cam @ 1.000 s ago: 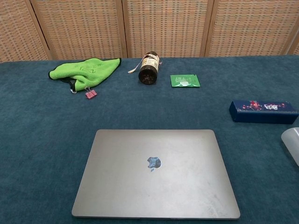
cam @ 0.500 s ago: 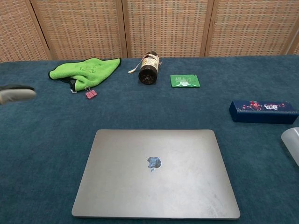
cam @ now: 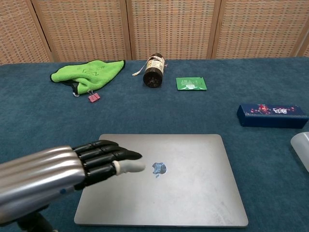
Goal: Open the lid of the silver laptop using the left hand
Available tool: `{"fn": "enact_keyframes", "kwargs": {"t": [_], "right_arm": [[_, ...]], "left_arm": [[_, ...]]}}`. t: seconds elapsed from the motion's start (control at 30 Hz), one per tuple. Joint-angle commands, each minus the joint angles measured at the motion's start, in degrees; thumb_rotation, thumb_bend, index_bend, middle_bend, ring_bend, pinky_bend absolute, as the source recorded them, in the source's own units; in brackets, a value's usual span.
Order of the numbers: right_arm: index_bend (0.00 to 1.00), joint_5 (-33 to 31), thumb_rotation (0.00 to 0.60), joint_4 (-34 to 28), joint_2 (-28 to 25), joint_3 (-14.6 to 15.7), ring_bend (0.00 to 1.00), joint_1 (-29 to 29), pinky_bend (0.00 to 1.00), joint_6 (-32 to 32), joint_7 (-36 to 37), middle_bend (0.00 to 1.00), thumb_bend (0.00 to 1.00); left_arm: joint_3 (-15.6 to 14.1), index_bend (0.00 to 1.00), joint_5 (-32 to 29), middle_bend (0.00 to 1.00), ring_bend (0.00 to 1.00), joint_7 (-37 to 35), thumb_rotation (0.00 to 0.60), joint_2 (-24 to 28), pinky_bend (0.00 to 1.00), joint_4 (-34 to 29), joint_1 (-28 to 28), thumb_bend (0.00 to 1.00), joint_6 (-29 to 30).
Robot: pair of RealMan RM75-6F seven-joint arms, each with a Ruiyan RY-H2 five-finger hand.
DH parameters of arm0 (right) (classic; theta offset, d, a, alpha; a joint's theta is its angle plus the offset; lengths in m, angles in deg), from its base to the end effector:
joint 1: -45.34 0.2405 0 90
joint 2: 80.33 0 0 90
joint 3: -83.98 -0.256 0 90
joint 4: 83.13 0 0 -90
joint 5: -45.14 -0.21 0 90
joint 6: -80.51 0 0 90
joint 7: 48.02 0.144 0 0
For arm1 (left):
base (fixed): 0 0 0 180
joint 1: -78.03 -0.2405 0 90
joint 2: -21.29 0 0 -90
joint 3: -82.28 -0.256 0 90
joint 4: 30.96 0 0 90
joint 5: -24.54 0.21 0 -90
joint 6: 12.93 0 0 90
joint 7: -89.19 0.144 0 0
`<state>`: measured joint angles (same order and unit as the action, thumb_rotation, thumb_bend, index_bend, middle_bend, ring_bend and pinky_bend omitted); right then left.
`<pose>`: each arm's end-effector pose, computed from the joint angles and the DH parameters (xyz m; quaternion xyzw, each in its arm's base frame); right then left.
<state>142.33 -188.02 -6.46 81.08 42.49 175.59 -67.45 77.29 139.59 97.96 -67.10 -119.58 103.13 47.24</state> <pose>-0.2374 -0.1399 0.1212 0.5592 -0.3471 0.4544 0.6003 -0.1600 0.1723 -0.0451 -0.8576 -0.2359 -0.4146 0.1922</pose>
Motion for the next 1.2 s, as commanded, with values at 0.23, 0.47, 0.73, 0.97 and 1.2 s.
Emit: {"fn": "enact_keyframes", "kwargs": {"t": [0.23,0.47,0.73,0.97,1.2], "right_arm": [[0.00,-1.0,0.600,-0.2,-0.7,-0.3,0.00,0.2,0.00,-0.3,1.5,0.00,0.00],[0.00,-1.4,0.600,-0.2,-1.1,-0.4,0.00,0.3,0.00,-0.3,2.4,0.00,0.00],[0.00,-1.6,0.600,-0.3,-1.5,-0.5,0.00,0.4,0.00,-0.4,3.1,0.00,0.00],[0.00,-1.6,0.600,-0.4,-1.7,-0.4,0.00,0.3,0.00,-0.3,3.5,0.00,0.00],[0.00,-1.9,0.600,-0.5,-1.9,-0.4,0.00,0.4,0.00,-0.4,4.0,0.00,0.00]], "left_arm": [[4.6,0.00,-4.0,0.00,0.00,12.2,0.600,-7.5,0.00,-0.7,7.0,0.00,-9.5],[5.3,0.00,-2.8,0.00,0.00,11.4,0.600,-11.5,0.00,4.9,11.0,0.00,-8.2],[4.9,0.00,-4.8,0.00,0.00,10.7,0.600,-14.3,0.00,8.4,12.5,0.00,-7.7],[4.8,0.00,-6.1,0.00,0.00,10.6,0.600,-16.8,0.00,10.6,13.4,0.00,-7.3],[4.6,0.00,-7.4,0.00,0.00,10.9,0.600,-19.2,0.00,12.4,14.4,0.00,-7.9]]}}
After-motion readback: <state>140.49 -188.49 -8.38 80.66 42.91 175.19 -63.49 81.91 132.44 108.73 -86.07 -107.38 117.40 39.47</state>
